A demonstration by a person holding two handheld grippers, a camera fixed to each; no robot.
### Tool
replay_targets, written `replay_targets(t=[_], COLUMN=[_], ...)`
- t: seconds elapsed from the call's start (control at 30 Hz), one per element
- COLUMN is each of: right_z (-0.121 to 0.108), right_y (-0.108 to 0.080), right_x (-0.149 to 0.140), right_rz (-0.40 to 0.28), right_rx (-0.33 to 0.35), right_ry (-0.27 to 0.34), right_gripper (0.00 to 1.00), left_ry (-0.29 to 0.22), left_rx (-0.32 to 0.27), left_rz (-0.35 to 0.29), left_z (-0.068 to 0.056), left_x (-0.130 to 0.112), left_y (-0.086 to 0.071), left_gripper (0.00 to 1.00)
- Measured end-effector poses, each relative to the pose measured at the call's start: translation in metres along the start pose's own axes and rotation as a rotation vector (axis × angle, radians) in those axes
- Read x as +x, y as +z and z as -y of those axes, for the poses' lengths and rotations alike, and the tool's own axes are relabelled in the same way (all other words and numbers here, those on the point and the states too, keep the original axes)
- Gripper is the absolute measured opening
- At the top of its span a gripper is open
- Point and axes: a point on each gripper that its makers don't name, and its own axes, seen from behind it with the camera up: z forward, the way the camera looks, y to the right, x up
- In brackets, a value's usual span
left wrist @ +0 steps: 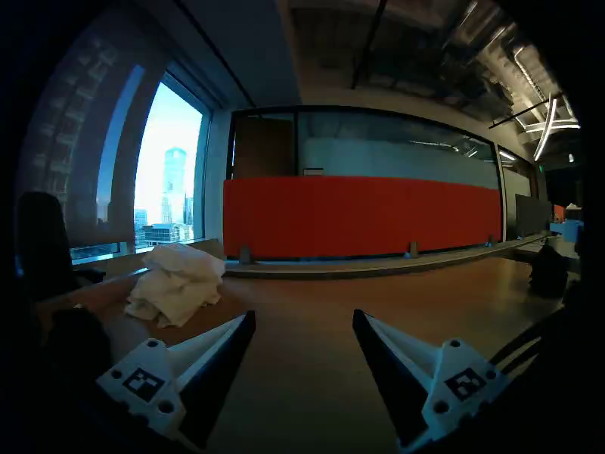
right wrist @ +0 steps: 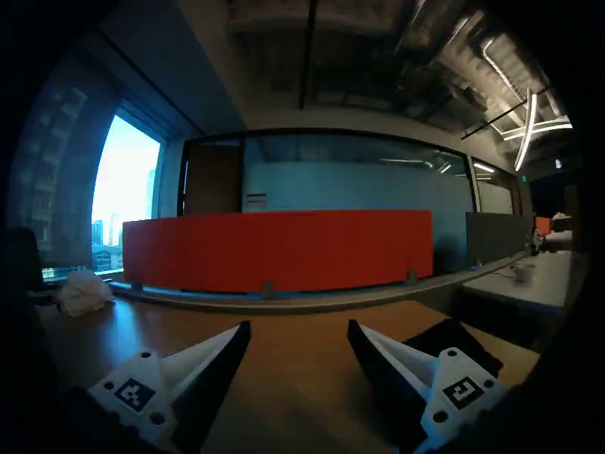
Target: Fold towel
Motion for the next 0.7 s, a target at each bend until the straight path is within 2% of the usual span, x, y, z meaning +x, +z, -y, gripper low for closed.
replay_targets(t=[0.3, 0.7], right_z=[-0.001, 0.000], right_y=[0.002, 0.002], right_x=[-0.034, -0.050], right_rz=[0.025, 0.051], right_rx=[-0.001, 0.009], right_ry=[0.008, 0.009], right_gripper=[0.99, 0.99], left_ry=[0.000, 0.000], left_rx=[0.000, 0.000], left_rz=[0.000, 0.000], left_z=[0.000, -0.001], left_x=[0.000, 0.000], left_y=[0.000, 0.000], left_gripper=[0.95, 0.95])
